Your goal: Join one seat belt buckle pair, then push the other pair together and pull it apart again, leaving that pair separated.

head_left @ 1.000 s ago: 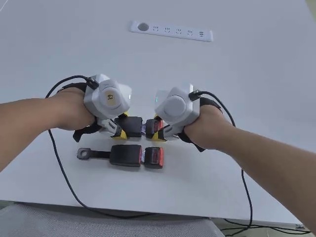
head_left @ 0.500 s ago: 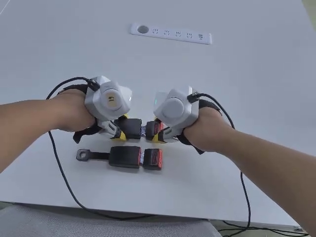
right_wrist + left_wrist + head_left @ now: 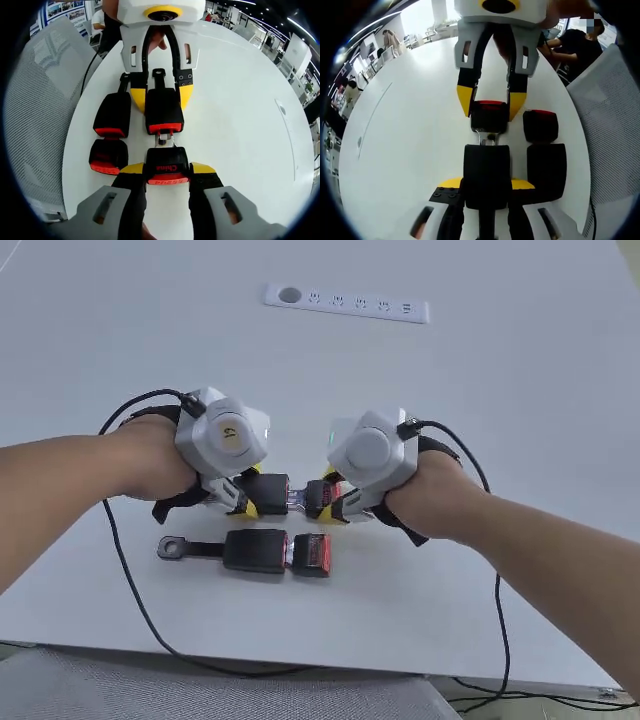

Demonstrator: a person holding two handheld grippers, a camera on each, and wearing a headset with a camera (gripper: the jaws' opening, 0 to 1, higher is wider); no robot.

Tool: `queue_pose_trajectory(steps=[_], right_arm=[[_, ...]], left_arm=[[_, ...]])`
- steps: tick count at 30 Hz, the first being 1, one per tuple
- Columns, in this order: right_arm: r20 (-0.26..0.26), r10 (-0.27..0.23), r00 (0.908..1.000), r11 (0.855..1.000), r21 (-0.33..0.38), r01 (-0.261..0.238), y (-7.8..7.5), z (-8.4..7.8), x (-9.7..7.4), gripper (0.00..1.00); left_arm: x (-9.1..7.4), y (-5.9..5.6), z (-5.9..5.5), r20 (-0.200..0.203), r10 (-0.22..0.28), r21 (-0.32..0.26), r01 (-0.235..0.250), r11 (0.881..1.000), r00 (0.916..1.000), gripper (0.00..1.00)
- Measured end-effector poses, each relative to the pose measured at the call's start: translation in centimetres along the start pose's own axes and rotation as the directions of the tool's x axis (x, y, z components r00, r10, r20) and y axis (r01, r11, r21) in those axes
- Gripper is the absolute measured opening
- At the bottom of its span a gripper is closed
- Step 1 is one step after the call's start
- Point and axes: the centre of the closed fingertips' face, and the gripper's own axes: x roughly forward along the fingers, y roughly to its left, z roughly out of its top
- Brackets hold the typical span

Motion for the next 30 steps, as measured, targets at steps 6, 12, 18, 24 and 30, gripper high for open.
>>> queue_pose_trajectory(steps=[6, 12, 18, 24, 30], right_arm=[[0.000, -0.007, 1.0000, 1.000, 0.001, 0.007, 0.1, -0.4, -0.2, 0.31], [-0.008, -0.009, 0.9999, 1.000, 0.002, 0.009, 0.1, -1.8, -1.0, 0.31], [-0.014, -0.012, 0.9998, 1.000, 0.012, 0.013, 0.1, -3.3, -1.9, 0.31], [-0.022, -0.008, 0.9997, 1.000, 0.017, 0.008, 0.3, -4.6, -2.7, 0.32], [-0.036, -0.033, 0.9988, 0.999, 0.035, 0.034, 0.4, -6.0, -3.7, 0.32]], left_arm=[[0.0, -0.1, 0.0, 0.001, 0.000, -0.004, 0.000, 1.000, 1.0000, 0.33], [0.0, -0.1, 0.0, 0.007, 0.001, -0.007, -0.001, 1.000, 1.0000, 0.33], [0.0, 0.0, 0.0, 0.010, 0.003, -0.010, -0.003, 1.000, 0.9999, 0.33], [0.0, 0.0, 0.0, 0.009, 0.005, -0.013, -0.005, 1.000, 0.9999, 0.33], [0.0, -0.1, 0.1, 0.007, 0.003, -0.014, -0.002, 1.000, 1.0000, 0.33]])
